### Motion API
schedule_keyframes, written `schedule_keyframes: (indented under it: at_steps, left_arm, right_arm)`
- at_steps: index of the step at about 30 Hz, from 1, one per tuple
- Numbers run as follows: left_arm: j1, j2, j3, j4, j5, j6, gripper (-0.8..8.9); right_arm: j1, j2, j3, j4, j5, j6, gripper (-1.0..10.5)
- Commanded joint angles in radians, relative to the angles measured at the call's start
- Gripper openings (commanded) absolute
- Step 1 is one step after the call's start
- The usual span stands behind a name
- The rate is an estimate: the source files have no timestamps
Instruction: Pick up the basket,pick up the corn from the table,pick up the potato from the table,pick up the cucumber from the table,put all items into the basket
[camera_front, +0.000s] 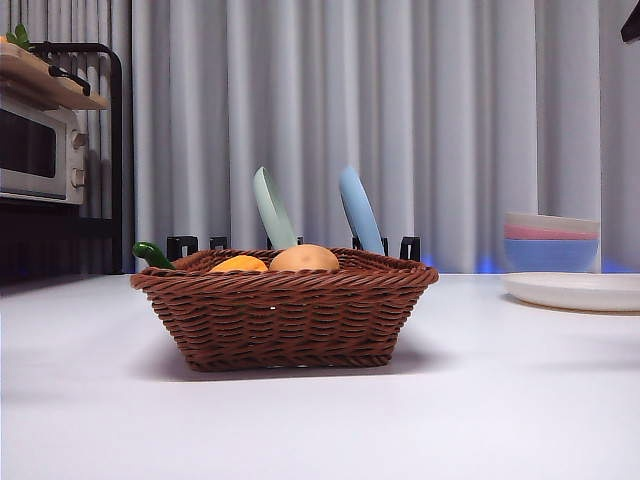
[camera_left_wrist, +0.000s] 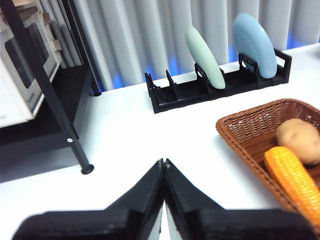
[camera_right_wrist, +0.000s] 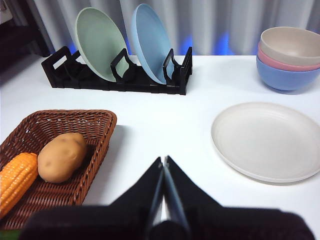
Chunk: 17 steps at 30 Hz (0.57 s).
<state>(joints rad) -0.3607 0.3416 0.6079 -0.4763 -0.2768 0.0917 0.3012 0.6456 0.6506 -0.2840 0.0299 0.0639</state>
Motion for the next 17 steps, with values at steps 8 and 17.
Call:
schedule_keyframes:
  at_steps: [8, 17]
  left_arm:
    - [0.278, -0.132, -0.309, 0.337, 0.335, 0.051, -0.03]
    - [0.374, -0.269, -0.558, 0.389, 0.385, 0.036, -0.03]
  right_arm:
    - [0.0, 0.001, -0.003, 0.003, 0.003, 0.01, -0.2]
    - [0.0, 0.001, -0.003, 0.004, 0.003, 0.01, -0.2]
